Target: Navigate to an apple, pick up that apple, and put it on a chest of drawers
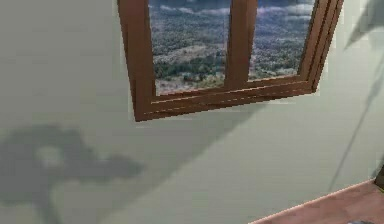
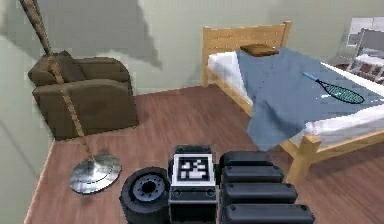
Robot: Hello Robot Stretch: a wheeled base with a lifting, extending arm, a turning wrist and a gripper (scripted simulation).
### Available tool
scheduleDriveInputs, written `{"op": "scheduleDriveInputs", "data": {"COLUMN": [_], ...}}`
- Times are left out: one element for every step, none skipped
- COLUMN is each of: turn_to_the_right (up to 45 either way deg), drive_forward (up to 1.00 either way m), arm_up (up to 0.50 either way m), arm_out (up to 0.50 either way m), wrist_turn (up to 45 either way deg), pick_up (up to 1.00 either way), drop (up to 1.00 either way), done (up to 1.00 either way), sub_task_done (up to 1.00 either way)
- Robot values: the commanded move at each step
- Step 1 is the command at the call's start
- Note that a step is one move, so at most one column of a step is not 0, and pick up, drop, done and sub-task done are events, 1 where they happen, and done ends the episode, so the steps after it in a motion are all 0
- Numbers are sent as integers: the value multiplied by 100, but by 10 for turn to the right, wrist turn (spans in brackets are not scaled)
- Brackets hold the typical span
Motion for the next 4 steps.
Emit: {"op": "scheduleDriveInputs", "data": {"turn_to_the_right": [-390, 420, -450, -30], "drive_forward": [0, 0, 0, 0], "arm_up": [0, 0, 0, 0], "arm_out": [0, 0, 0, 0], "wrist_turn": [0, 0, 0, 0], "pick_up": [0, 0, 0, 0], "drop": [0, 0, 0, 0], "done": [0, 0, 0, 0], "sub_task_done": [0, 0, 0, 0]}}
